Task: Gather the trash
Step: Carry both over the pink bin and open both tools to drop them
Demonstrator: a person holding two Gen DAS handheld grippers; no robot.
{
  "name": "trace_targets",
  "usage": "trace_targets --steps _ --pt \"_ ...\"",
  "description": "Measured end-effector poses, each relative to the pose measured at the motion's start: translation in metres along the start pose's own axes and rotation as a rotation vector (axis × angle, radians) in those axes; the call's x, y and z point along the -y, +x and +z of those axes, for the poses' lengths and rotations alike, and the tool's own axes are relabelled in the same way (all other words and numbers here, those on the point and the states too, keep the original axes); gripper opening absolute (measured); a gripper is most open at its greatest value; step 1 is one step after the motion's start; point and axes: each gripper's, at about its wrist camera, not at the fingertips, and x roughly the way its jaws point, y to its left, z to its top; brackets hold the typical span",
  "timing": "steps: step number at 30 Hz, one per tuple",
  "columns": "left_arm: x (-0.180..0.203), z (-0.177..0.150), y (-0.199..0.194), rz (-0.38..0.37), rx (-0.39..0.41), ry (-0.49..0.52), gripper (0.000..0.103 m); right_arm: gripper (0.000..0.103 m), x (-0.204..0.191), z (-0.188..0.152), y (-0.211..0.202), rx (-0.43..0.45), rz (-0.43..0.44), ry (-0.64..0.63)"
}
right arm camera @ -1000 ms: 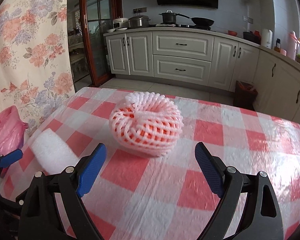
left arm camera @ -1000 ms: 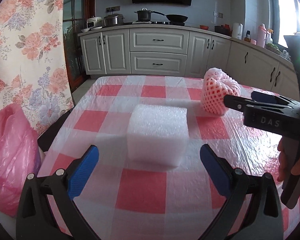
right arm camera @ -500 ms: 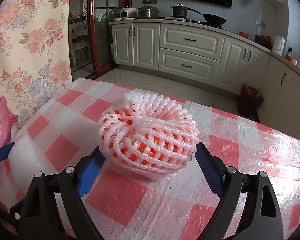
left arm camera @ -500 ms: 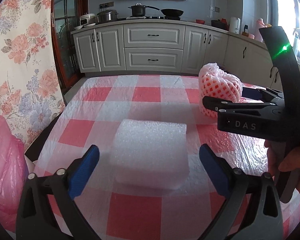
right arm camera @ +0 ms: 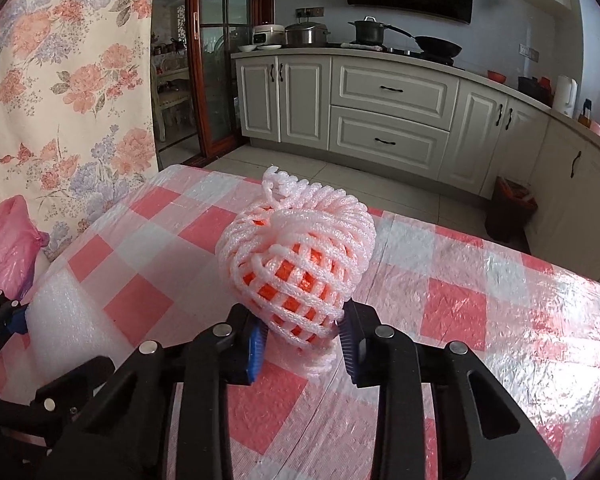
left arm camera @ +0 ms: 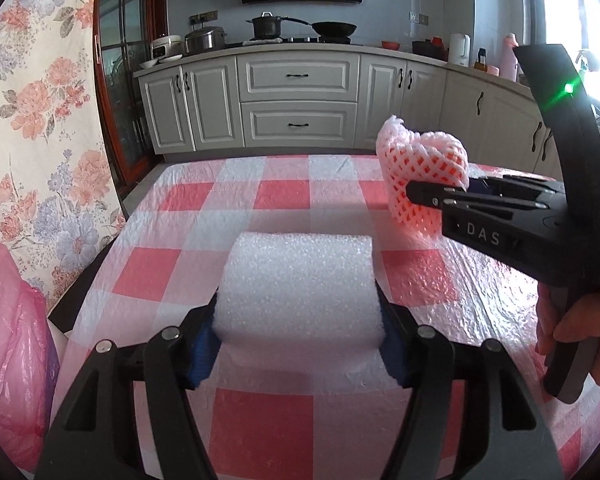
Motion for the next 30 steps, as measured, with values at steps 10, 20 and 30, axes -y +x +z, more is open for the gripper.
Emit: trace_targets --steps 10,20,30 --pt "-0.002 -0.017 -0.03 0.025 0.05 -0.022 0.064 0.03 -0.004 -0.03 -0.046 0.054 -0.015 0.059" --pt "-0.012 -0.046 -0.068 0.061 0.069 -0.052 0.064 0.03 -0.011 -0.069 -0.092 0.067 -0.011 0.11" --pt "-0.022 -0.074 -0.108 0.08 0.095 -0.07 0.064 0.03 -0.039 -0.099 -0.127 0.066 0.002 0.086"
